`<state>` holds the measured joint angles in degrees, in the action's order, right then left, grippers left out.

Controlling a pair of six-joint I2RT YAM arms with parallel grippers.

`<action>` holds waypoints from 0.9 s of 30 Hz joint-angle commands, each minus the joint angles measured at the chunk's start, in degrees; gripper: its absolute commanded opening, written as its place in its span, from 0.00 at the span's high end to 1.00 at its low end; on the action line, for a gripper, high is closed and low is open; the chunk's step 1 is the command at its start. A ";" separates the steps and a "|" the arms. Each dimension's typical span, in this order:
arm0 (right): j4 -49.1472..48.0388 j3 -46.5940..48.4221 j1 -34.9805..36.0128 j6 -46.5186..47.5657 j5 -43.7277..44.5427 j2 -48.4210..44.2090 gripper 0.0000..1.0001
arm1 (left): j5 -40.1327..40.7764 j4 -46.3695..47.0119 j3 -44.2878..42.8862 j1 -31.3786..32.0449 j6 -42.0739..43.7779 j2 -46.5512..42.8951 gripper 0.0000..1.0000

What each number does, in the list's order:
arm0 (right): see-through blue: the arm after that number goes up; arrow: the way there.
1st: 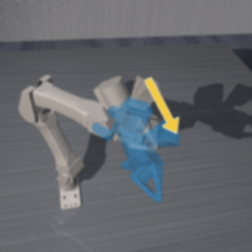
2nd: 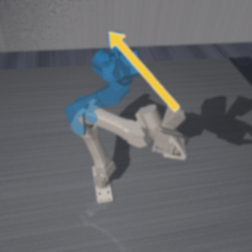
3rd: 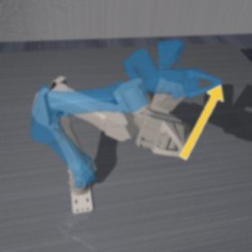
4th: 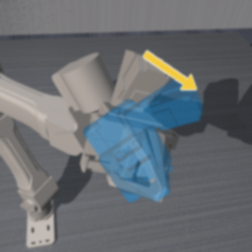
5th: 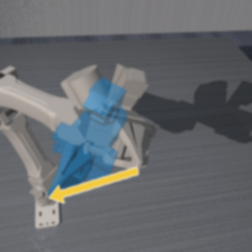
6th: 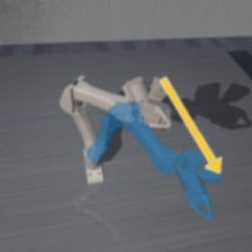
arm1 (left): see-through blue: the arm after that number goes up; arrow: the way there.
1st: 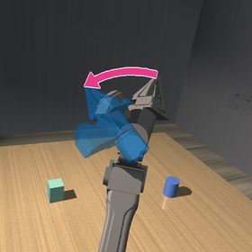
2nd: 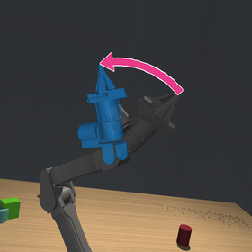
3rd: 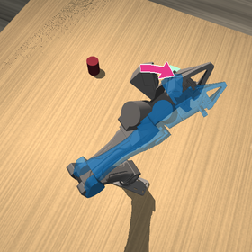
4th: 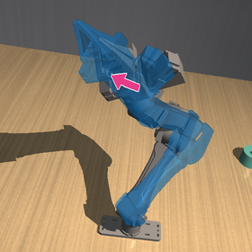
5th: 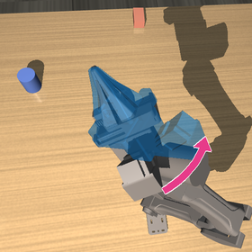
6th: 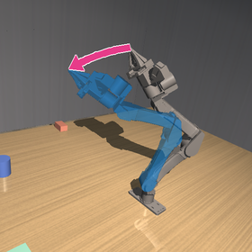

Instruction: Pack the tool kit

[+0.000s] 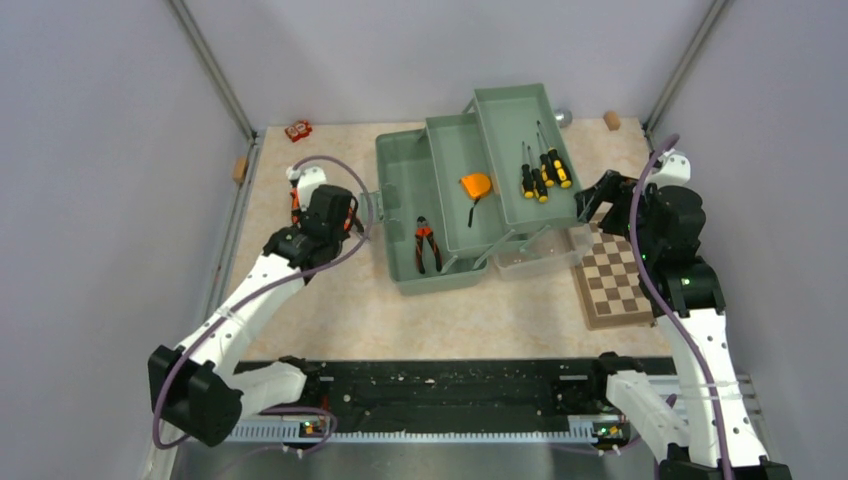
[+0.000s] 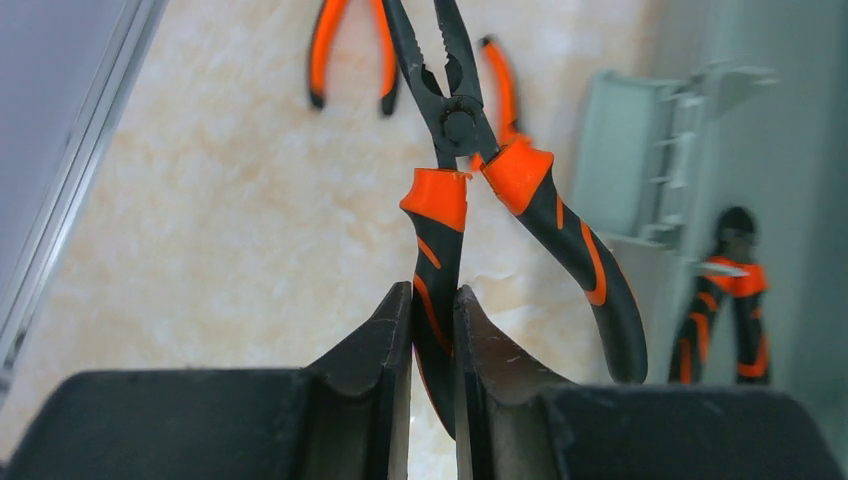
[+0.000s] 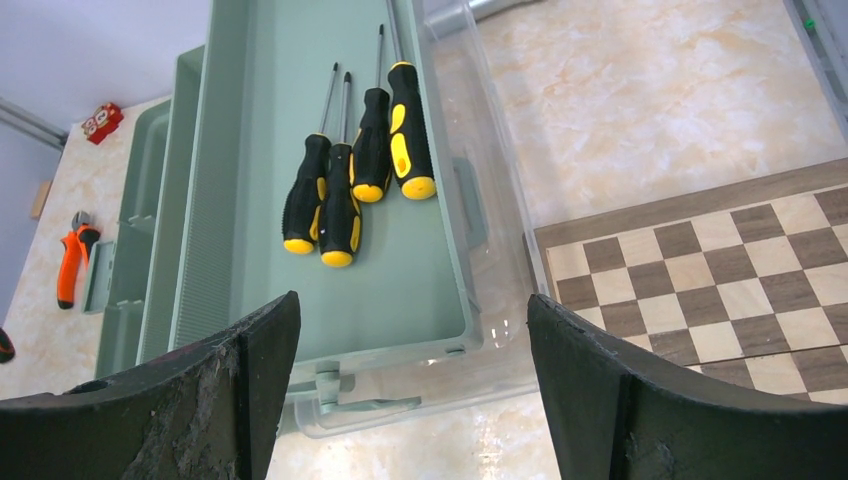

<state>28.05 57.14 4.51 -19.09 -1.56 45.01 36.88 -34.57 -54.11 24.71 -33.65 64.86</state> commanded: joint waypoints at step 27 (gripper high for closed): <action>0.34 2.70 0.50 4.77 5.59 -3.31 0.16 | -21.26 -2.17 -41.84 7.31 13.50 41.84 1.00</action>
<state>28.47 57.14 4.51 -15.64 2.63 42.68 16.47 -38.85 -92.16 31.90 -18.02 105.25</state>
